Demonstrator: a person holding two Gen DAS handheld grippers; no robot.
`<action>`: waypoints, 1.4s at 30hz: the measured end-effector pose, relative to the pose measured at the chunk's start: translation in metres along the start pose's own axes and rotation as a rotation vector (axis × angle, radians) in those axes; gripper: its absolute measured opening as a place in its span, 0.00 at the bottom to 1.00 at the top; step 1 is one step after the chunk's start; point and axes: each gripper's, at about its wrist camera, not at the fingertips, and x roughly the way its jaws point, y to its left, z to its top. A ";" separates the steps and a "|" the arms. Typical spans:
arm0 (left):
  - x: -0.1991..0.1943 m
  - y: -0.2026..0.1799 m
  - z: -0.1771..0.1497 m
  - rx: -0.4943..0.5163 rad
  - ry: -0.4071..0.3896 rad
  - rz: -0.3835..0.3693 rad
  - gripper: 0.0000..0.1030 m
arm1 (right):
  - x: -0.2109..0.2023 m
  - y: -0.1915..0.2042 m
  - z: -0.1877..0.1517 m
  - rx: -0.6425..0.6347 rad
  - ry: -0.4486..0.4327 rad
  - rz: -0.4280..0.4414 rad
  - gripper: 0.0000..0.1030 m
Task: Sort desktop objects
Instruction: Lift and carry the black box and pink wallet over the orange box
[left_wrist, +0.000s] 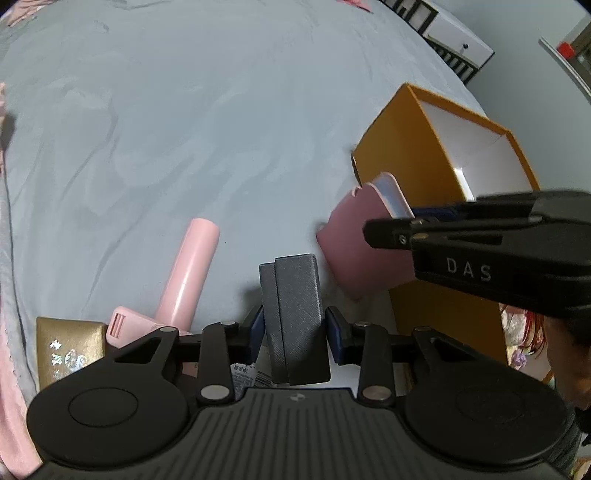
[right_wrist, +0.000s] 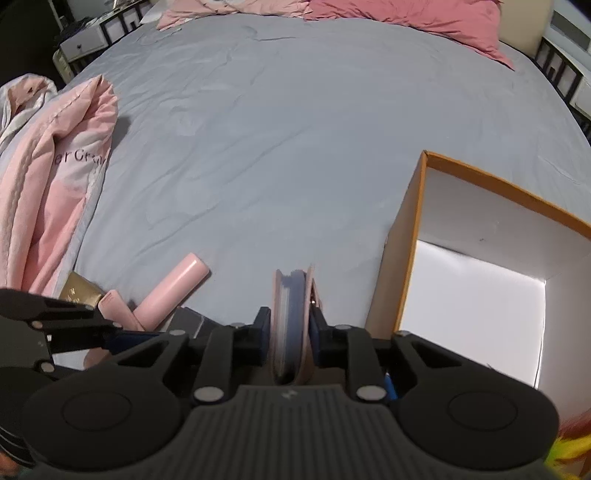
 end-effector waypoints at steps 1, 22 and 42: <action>-0.005 -0.001 -0.001 -0.004 -0.018 0.003 0.38 | -0.002 0.000 -0.002 0.005 -0.009 -0.005 0.18; -0.089 -0.125 0.046 0.161 -0.285 -0.151 0.38 | -0.173 -0.090 -0.049 0.169 -0.381 -0.039 0.16; 0.067 -0.197 0.074 0.226 -0.074 -0.091 0.38 | -0.062 -0.195 -0.054 0.202 -0.120 -0.173 0.16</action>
